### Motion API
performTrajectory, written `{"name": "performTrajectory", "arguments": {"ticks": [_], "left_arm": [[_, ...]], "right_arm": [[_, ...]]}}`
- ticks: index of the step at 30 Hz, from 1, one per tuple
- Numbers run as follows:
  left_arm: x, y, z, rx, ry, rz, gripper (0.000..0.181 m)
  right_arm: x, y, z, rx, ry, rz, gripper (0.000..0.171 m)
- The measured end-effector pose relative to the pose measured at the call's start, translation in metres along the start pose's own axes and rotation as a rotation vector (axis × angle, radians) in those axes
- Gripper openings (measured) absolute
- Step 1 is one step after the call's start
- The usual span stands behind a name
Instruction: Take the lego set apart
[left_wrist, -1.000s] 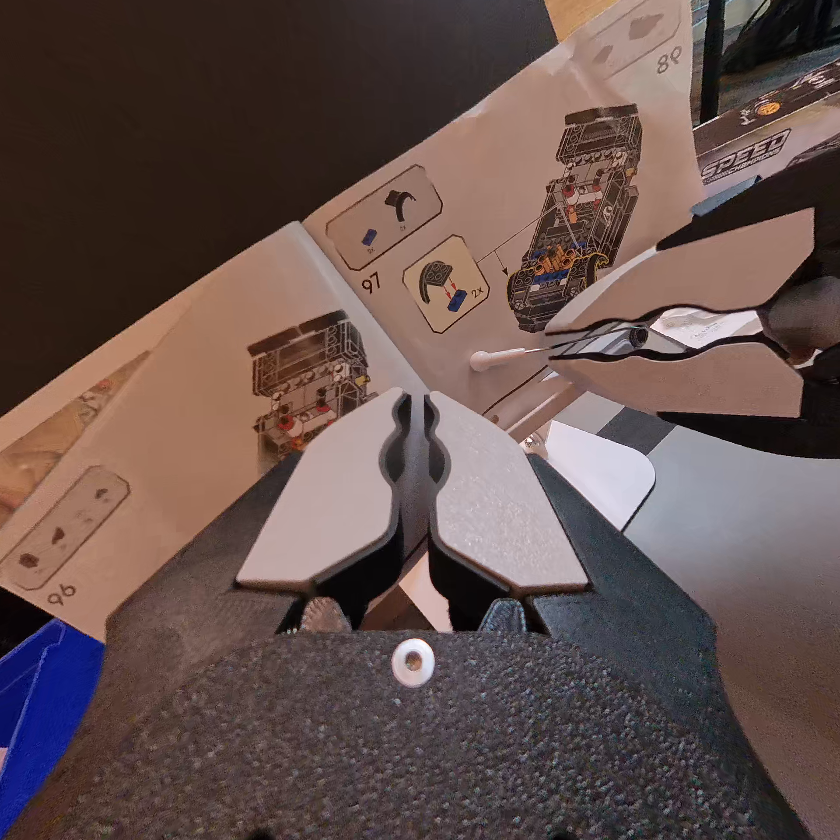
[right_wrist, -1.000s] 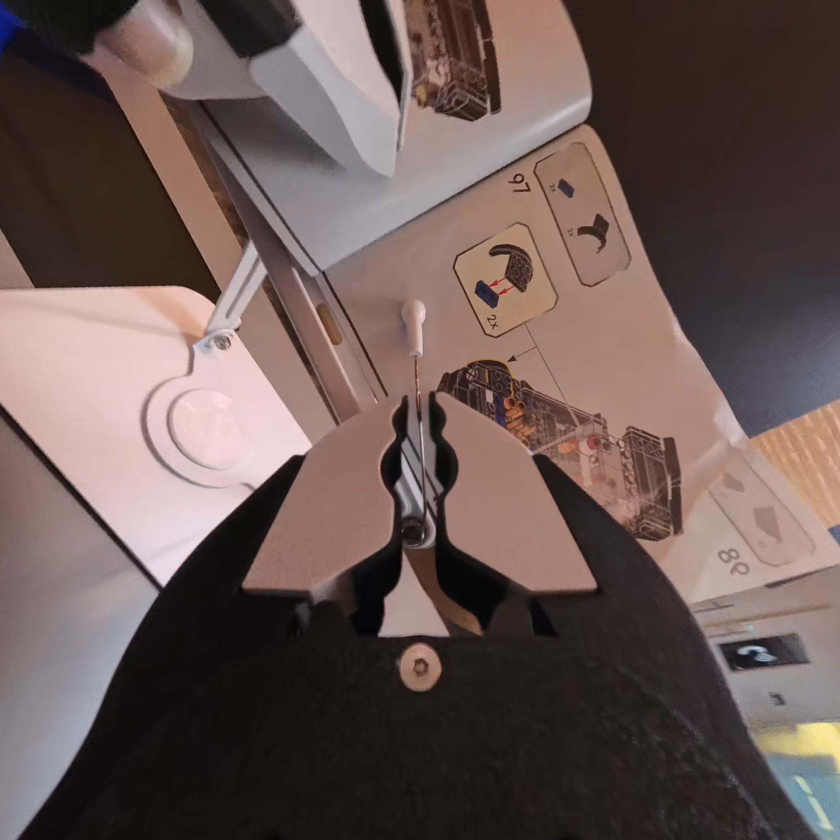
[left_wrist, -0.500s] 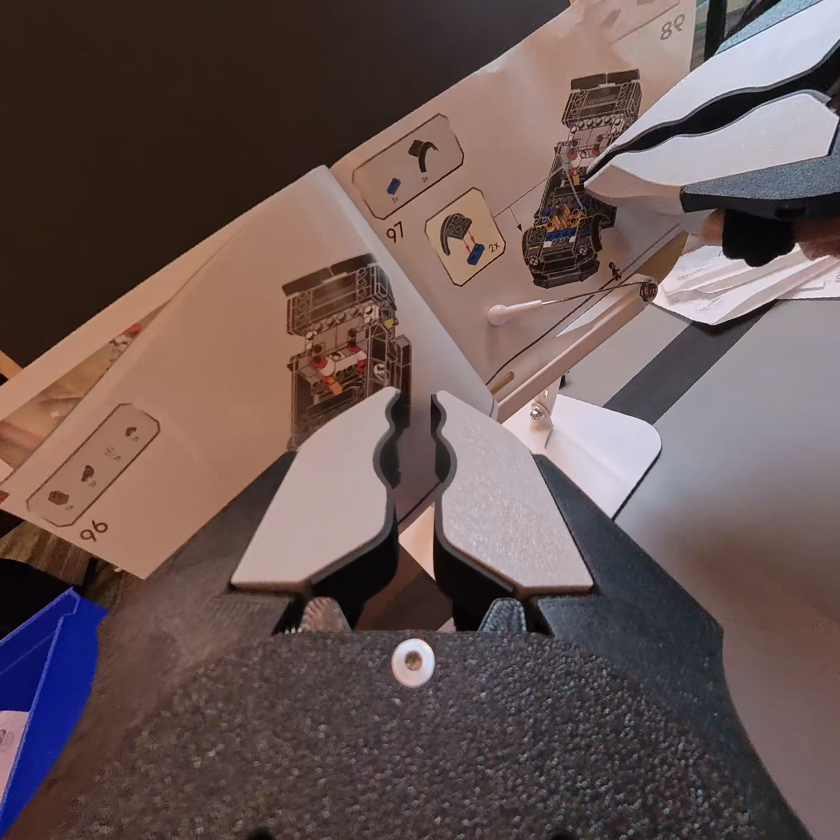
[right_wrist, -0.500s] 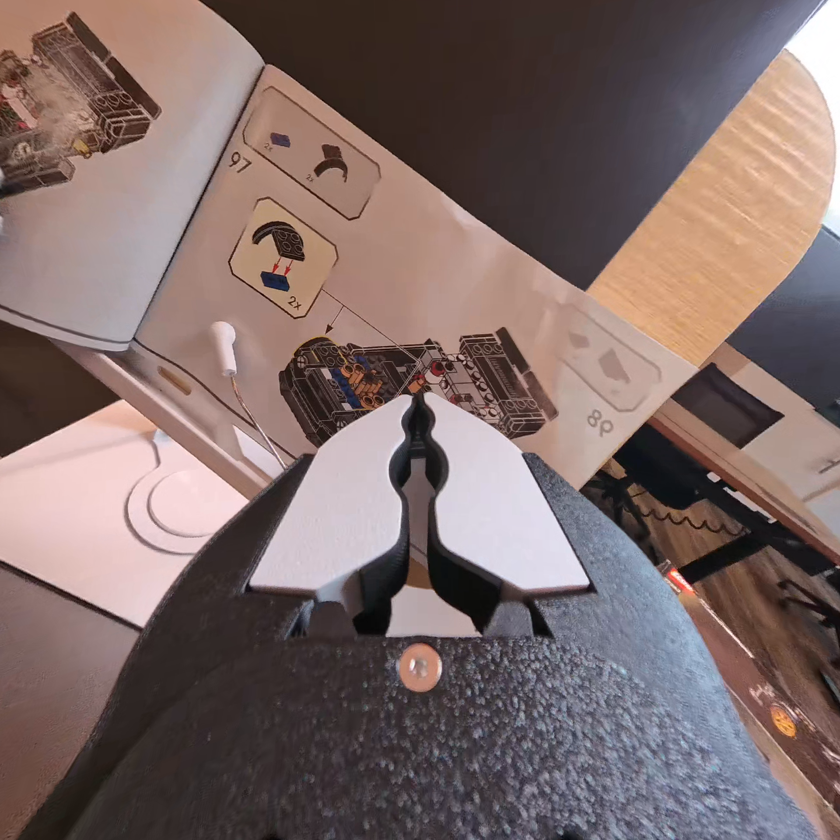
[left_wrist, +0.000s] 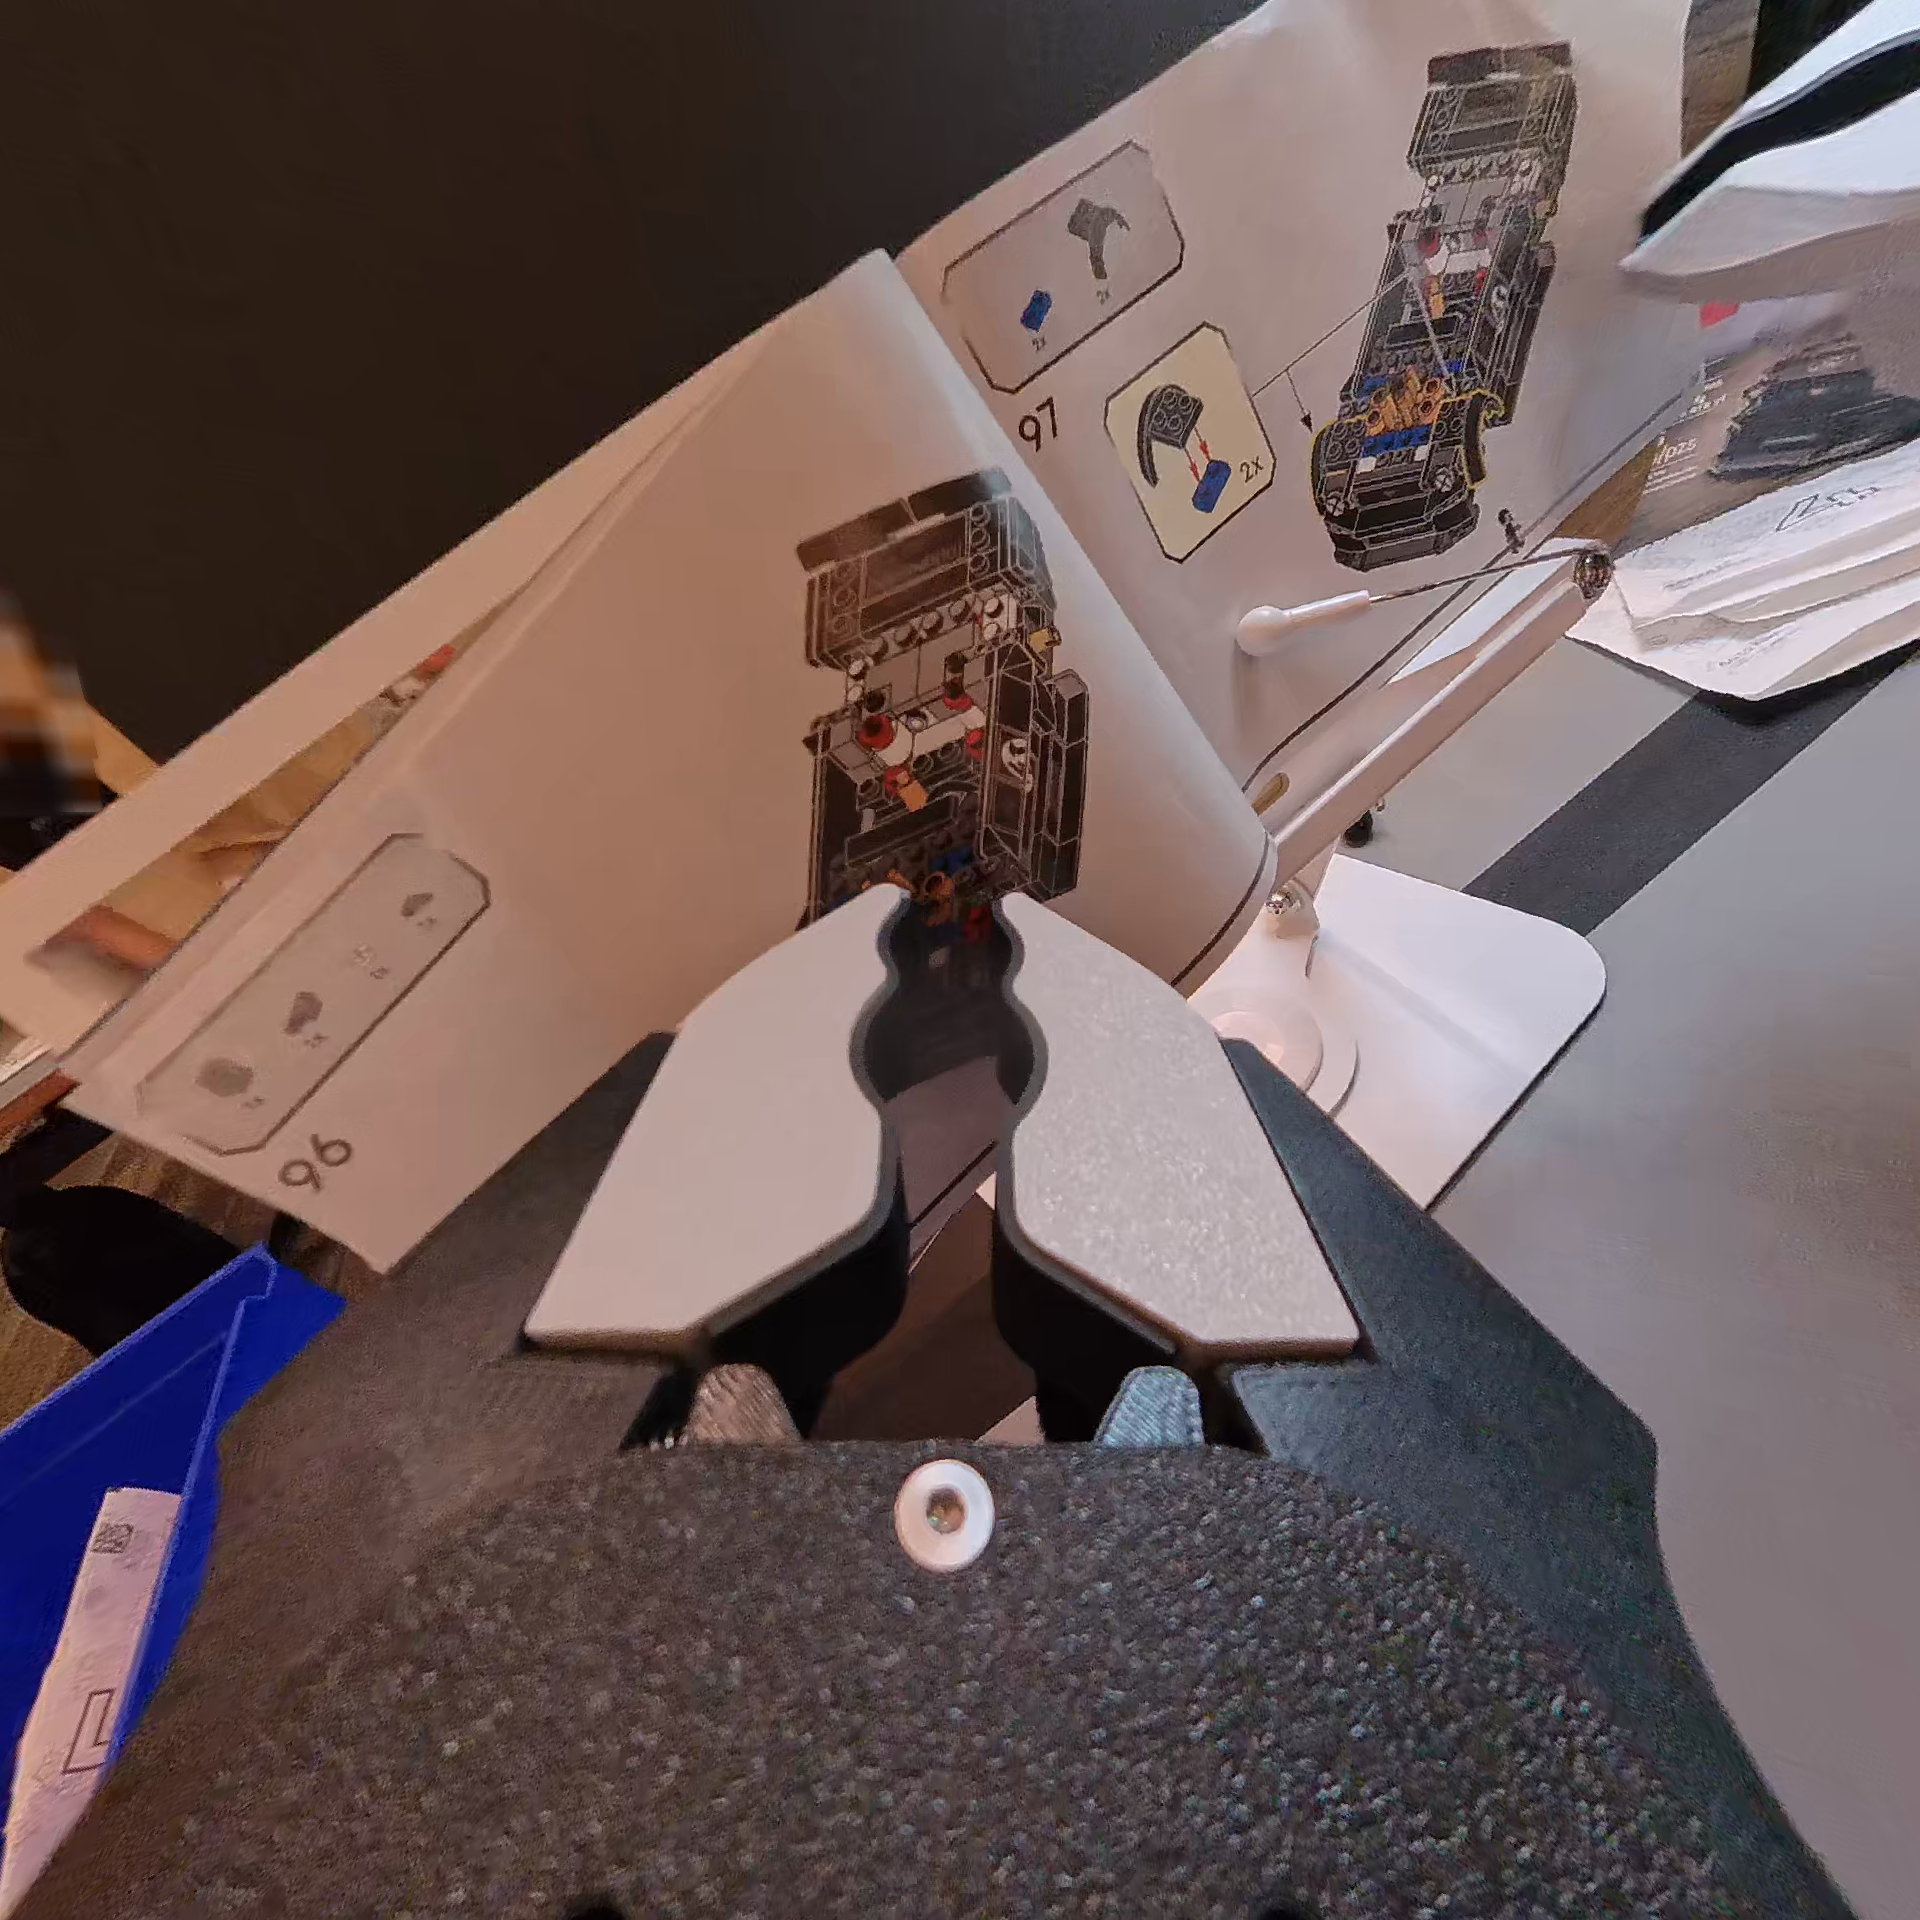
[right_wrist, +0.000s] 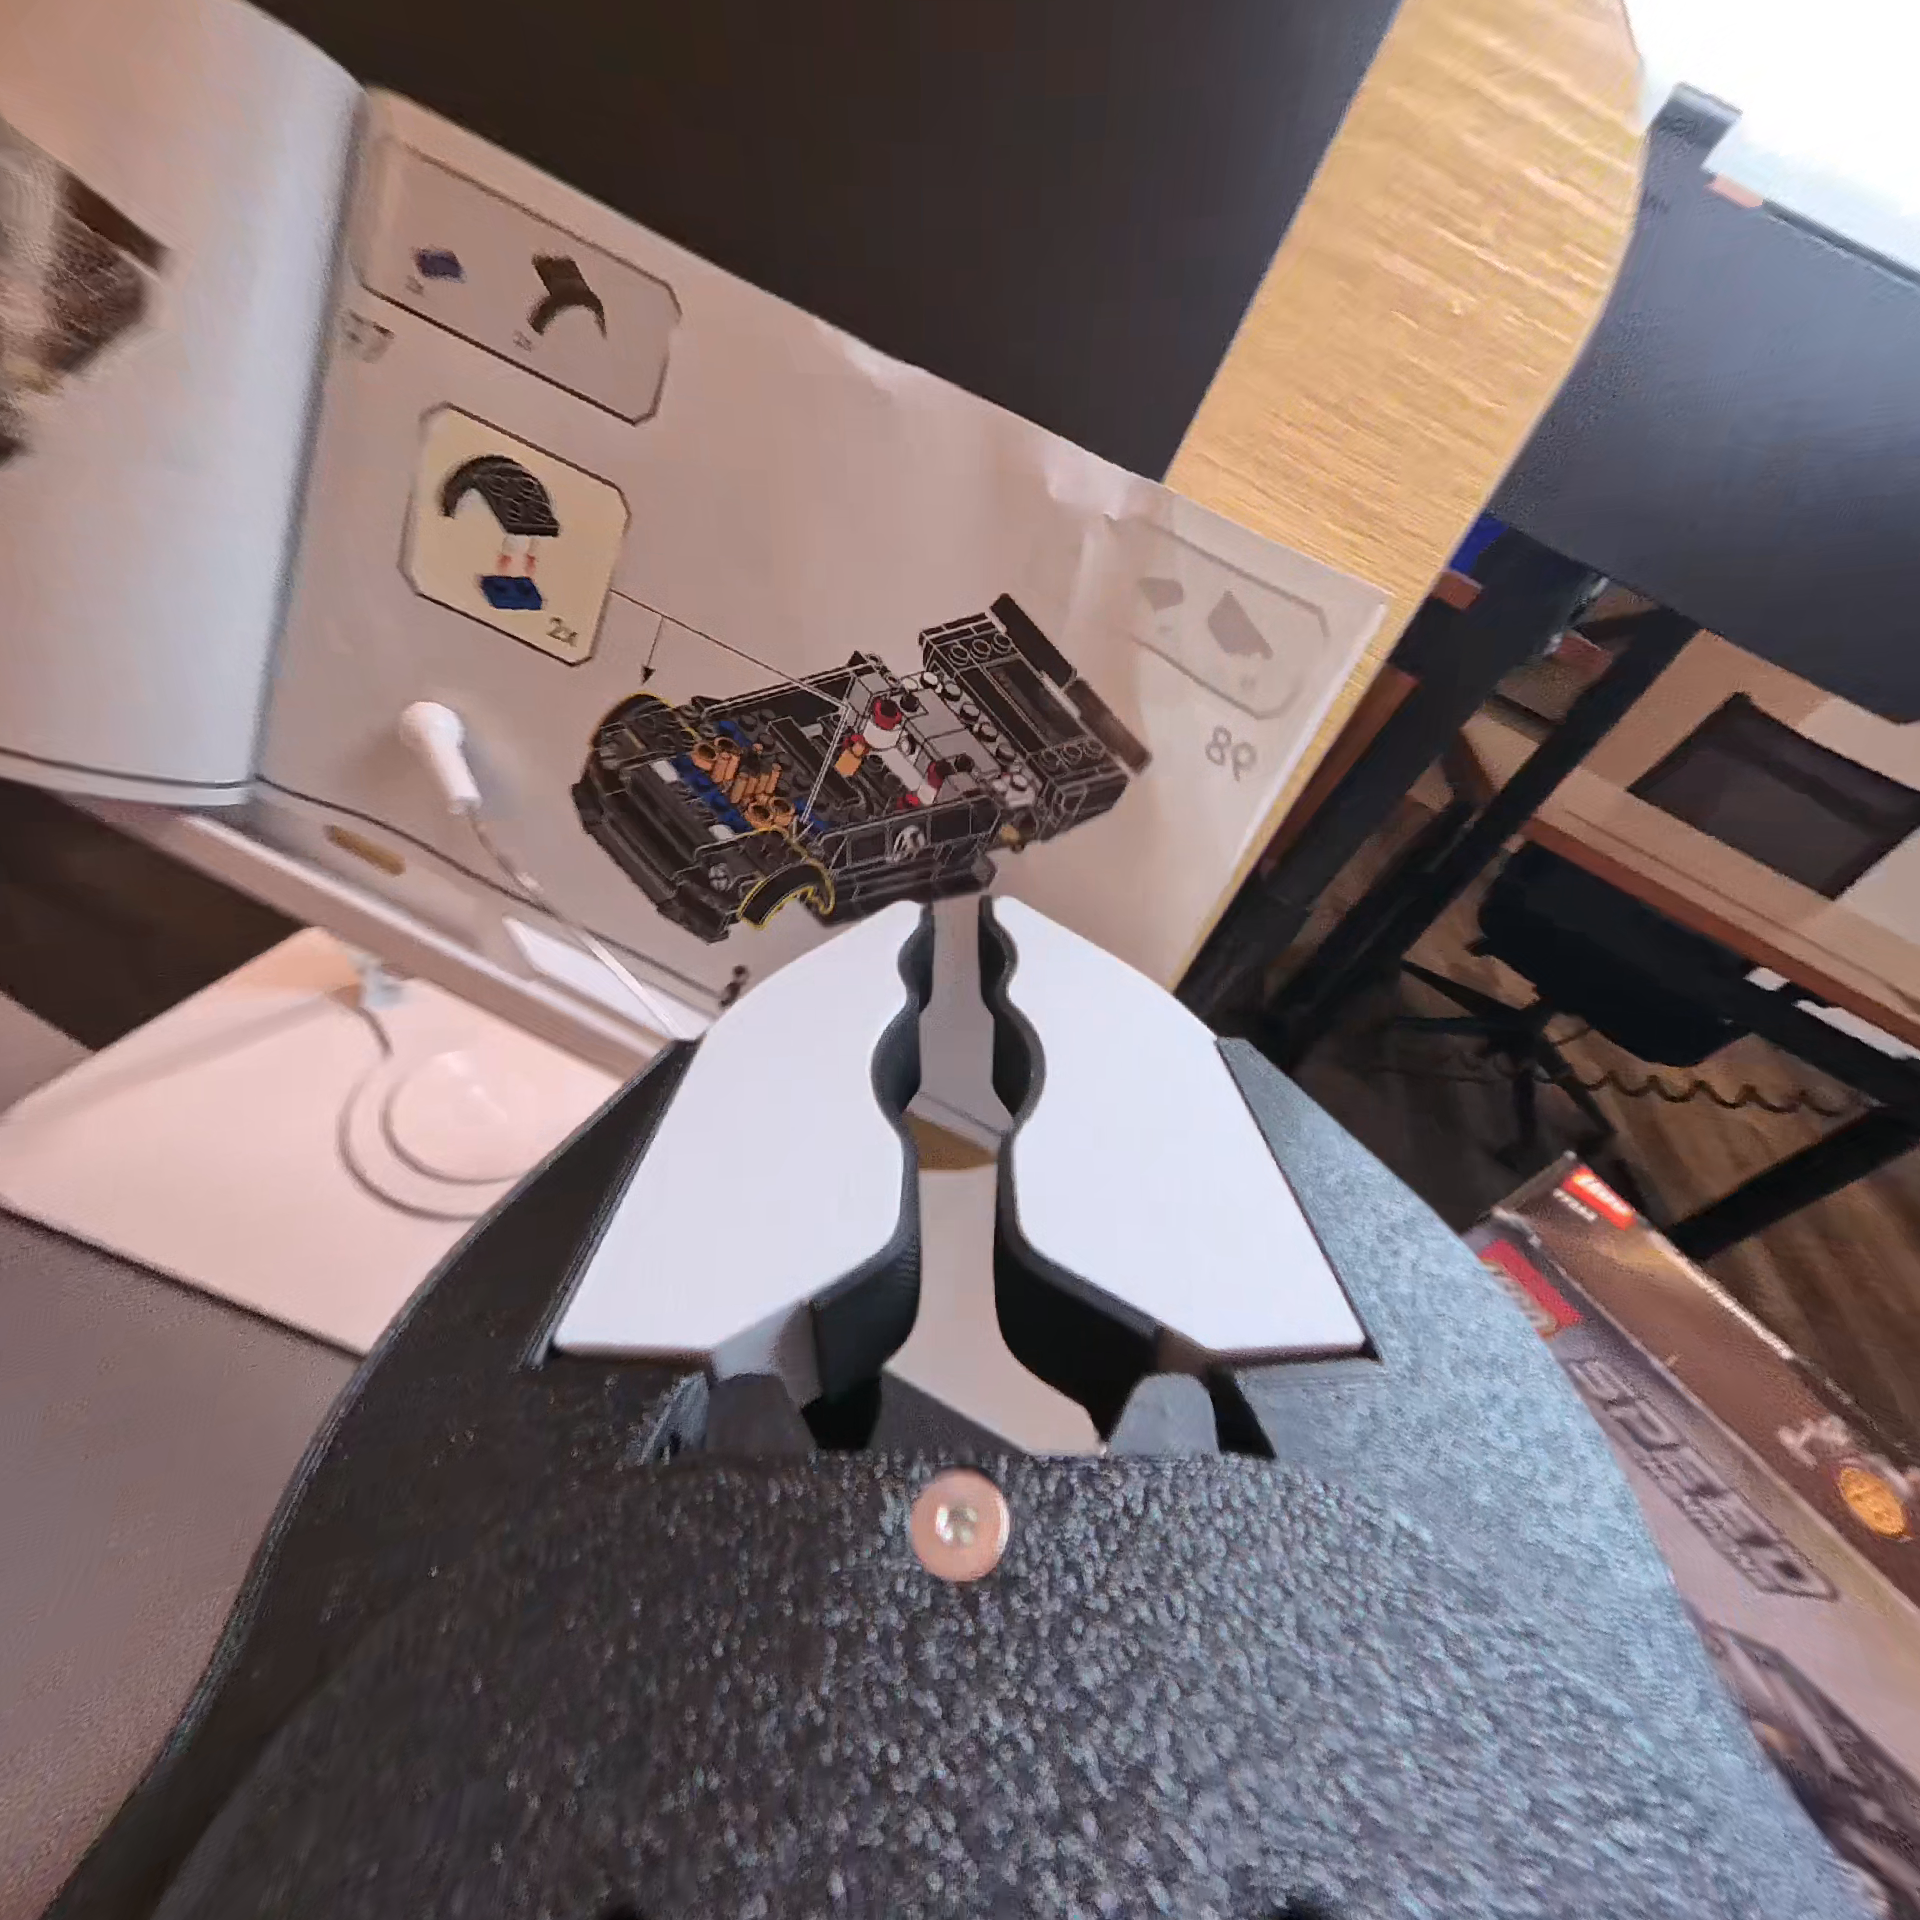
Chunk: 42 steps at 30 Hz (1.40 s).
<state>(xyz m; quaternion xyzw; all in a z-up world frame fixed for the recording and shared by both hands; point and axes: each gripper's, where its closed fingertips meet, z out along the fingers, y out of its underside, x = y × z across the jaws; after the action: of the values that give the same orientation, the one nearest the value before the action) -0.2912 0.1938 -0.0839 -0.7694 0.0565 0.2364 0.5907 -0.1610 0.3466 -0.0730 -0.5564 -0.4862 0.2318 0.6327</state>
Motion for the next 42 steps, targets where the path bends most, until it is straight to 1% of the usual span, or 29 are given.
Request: {"name": "performTrajectory", "arguments": {"ticks": [3,5,7,8,11,14,16,17,19,22,26,28,32,35,39,42], "left_arm": [[0.005,-0.006,-0.014,0.023,0.008,0.001,0.014],[0.019,-0.015,-0.031,0.062,0.057,-0.043,0.014],[0.039,-0.024,-0.051,0.102,0.132,-0.104,0.011],[0.052,-0.028,-0.063,0.118,0.178,-0.128,0.010],[0.103,-0.029,-0.103,0.139,0.361,-0.174,0.006],[0.160,-0.007,-0.142,0.074,0.541,-0.151,0.009],[0.196,0.013,-0.169,0.016,0.658,-0.152,0.017],[0.214,0.024,-0.183,-0.023,0.721,-0.143,0.023],[0.249,0.045,-0.207,-0.091,0.844,-0.109,0.033],[0.287,0.075,-0.222,-0.144,0.904,0.000,0.041],[0.315,0.086,-0.223,-0.151,0.903,0.156,0.050],[0.323,0.092,-0.221,-0.181,0.902,0.203,0.055],[0.331,0.098,-0.218,-0.202,0.896,0.215,0.059],[0.331,0.099,-0.217,-0.212,0.897,0.207,0.059],[0.330,0.100,-0.218,-0.222,0.894,0.230,0.059],[0.326,0.087,-0.222,-0.169,0.887,0.225,0.058]], "right_arm": [[-0.009,0.000,-0.041,0.060,-0.084,0.069,0.013],[-0.018,0.007,-0.073,0.067,-0.143,0.082,0.019],[-0.027,0.018,-0.107,0.056,-0.195,0.072,0.026],[-0.033,0.024,-0.124,0.047,-0.237,0.071,0.027],[-0.064,0.042,-0.183,0.005,-0.427,0.038,0.027],[-0.105,0.063,-0.249,-0.036,-0.624,-0.090,0.023],[-0.139,0.082,-0.292,-0.081,-0.764,-0.153,0.020],[-0.157,0.092,-0.311,-0.102,-0.826,-0.194,0.020],[-0.181,0.117,-0.335,-0.121,-0.854,-0.362,0.020],[-0.204,0.142,-0.344,-0.085,-0.826,-0.653,0.018],[-0.221,0.150,-0.338,0.013,-0.789,-0.897,0.018],[-0.227,0.151,-0.336,0.063,-0.782,-0.964,0.018],[-0.229,0.153,-0.332,0.122,-0.765,-1.068,0.017],[-0.229,0.153,-0.332,0.137,-0.776,-1.106,0.016],[-0.227,0.151,-0.331,0.119,-0.822,-1.078,0.011],[-0.228,0.150,-0.331,0.104,-0.850,-1.022,0.010]]}}
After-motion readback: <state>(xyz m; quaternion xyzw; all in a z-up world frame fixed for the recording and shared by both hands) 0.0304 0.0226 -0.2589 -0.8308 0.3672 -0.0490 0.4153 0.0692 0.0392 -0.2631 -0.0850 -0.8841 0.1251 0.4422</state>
